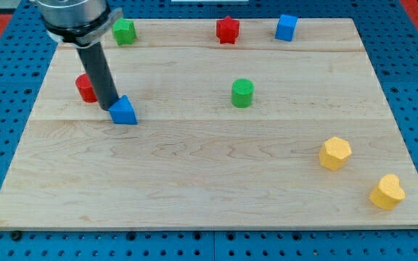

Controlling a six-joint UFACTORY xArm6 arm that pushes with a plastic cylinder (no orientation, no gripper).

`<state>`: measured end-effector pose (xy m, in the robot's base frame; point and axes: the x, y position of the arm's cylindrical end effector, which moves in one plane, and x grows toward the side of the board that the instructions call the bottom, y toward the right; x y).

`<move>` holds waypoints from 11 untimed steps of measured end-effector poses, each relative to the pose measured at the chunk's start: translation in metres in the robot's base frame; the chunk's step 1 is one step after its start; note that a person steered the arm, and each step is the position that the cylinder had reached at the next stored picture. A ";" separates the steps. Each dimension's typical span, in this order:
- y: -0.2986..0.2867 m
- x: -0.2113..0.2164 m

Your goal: Keep the yellow hexagon at the bottom right side of the blue cube

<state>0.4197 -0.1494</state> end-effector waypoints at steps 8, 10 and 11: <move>0.434 0.079; 0.376 0.078; 0.341 0.042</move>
<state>0.4621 0.1919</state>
